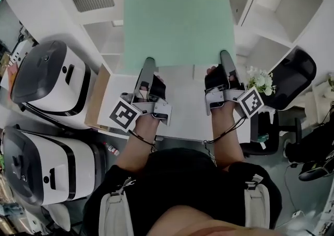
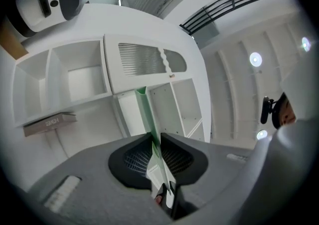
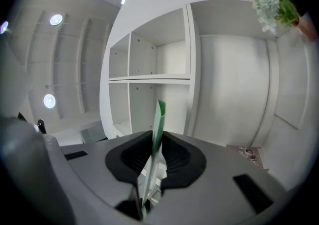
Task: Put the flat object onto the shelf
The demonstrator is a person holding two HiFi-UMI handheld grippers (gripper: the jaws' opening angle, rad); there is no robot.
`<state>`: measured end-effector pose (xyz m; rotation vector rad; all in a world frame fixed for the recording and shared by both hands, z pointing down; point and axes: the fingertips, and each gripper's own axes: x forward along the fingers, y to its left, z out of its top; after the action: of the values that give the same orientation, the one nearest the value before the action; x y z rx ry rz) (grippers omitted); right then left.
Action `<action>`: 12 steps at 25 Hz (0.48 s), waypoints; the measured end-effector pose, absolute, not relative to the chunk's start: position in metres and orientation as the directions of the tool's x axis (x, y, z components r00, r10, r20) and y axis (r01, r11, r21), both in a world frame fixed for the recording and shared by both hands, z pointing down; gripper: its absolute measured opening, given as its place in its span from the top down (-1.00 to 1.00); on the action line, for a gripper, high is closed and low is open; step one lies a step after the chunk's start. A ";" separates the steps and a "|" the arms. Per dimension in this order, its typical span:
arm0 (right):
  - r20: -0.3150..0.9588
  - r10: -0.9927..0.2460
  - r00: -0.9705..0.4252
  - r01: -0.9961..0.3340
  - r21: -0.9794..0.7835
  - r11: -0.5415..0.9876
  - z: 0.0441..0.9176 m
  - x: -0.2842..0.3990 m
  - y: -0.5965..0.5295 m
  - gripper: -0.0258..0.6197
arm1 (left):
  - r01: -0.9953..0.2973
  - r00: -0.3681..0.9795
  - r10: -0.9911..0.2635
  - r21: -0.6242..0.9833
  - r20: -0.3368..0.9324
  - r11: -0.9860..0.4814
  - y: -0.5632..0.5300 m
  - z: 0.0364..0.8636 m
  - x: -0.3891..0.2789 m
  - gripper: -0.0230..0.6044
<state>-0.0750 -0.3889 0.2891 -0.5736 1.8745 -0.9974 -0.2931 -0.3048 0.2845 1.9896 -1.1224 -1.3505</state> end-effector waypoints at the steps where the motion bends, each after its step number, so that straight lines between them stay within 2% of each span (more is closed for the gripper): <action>1: -0.507 -0.724 -0.467 0.006 -0.821 0.571 0.288 -0.070 -0.387 0.74 | -0.353 0.190 -0.830 0.752 -0.525 -0.557 -0.307 0.283 -0.290 0.76; 12: -0.456 -0.799 -0.392 -0.080 -0.848 0.524 0.294 -0.051 -0.397 0.74 | -0.238 0.273 -0.826 0.798 -0.492 -0.554 -0.348 0.290 -0.281 0.76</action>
<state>-0.0511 -0.3972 0.2940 -0.7305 1.8162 -0.9507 -0.2807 -0.3483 0.2898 1.9529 -0.9557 -1.2790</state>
